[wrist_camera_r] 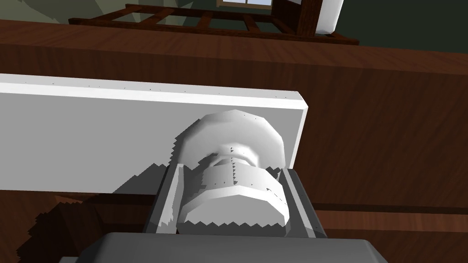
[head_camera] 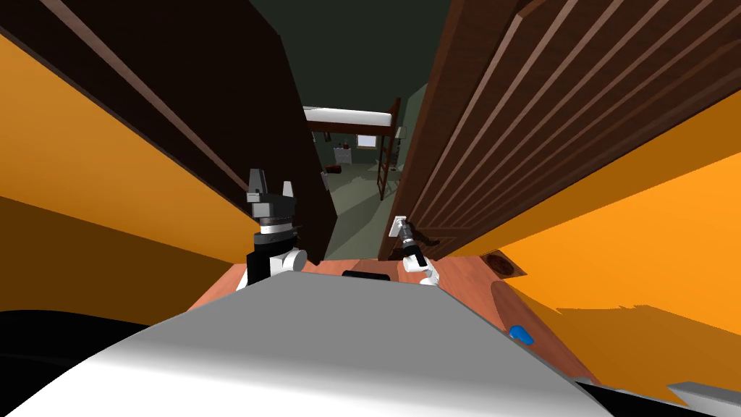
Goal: Push the door open
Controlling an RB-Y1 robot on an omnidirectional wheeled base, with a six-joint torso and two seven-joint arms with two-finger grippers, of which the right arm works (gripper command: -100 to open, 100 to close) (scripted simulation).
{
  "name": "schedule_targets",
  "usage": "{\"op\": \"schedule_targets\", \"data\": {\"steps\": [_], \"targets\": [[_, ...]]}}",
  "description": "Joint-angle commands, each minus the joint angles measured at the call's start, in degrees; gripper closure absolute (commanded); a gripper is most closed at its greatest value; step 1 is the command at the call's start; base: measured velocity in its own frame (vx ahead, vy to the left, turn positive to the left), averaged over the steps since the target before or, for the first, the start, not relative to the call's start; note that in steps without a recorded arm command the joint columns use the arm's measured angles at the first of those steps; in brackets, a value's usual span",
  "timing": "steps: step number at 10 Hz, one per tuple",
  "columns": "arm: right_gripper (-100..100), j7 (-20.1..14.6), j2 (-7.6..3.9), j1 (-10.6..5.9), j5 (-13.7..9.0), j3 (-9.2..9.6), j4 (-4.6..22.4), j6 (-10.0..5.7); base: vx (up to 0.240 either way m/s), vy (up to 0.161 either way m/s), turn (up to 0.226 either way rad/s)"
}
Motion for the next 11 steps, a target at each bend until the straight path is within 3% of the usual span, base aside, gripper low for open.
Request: {"op": "schedule_targets", "data": {"steps": [1, 11], "targets": [[100, 0.16, -0.08, -0.57, -0.10, -1.29, 0.20, 0.08, 0.172, 0.050, -0.057], [100, 1.60, 1.14, -3.64, -0.21, -8.51, 4.82, 0.13, 0.175, 0.090, -0.054]]}}
